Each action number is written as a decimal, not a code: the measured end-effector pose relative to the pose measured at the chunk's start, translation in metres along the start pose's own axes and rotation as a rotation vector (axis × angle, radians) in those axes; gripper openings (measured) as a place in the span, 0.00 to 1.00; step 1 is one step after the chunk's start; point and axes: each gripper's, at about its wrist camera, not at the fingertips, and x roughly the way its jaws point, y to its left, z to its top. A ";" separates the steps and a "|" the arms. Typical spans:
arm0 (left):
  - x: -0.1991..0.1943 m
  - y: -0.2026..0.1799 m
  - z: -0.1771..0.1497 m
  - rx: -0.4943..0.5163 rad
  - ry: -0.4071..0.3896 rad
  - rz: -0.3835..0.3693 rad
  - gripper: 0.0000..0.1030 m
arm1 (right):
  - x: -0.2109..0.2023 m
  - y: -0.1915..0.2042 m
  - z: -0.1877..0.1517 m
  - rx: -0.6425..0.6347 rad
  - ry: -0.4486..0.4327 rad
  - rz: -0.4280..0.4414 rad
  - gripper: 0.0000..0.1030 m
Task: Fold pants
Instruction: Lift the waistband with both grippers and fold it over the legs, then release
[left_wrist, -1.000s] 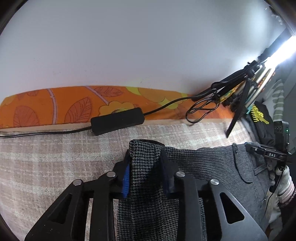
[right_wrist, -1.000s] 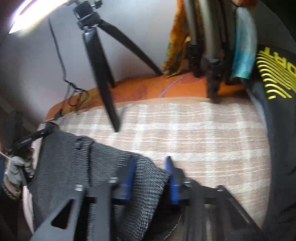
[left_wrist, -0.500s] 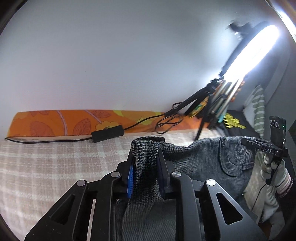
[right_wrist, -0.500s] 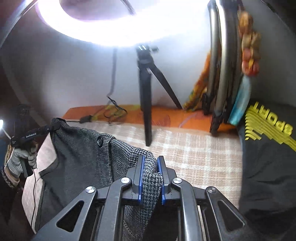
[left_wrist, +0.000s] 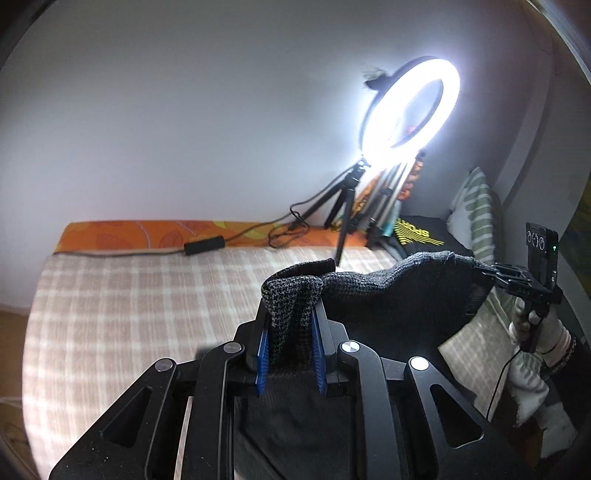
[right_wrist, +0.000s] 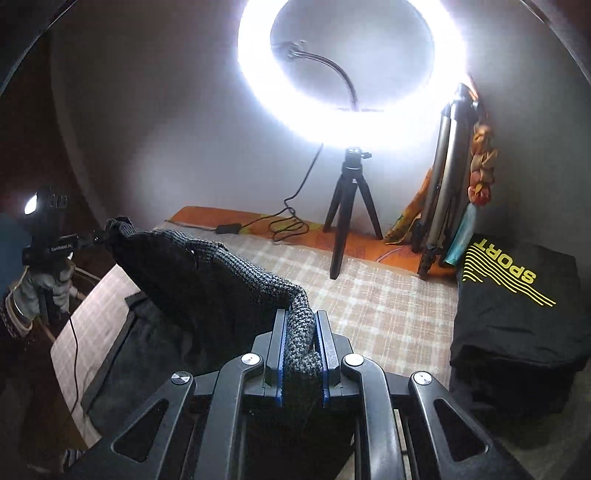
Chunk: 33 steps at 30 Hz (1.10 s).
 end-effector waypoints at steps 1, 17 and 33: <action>-0.005 -0.003 -0.005 -0.003 -0.002 0.000 0.17 | -0.006 0.006 -0.005 -0.012 0.000 0.001 0.11; -0.059 -0.063 -0.141 0.020 -0.001 0.017 0.17 | -0.053 0.061 -0.122 -0.241 -0.024 -0.065 0.11; -0.051 -0.069 -0.206 0.045 0.155 0.027 0.21 | -0.027 0.060 -0.220 -0.301 0.130 -0.097 0.15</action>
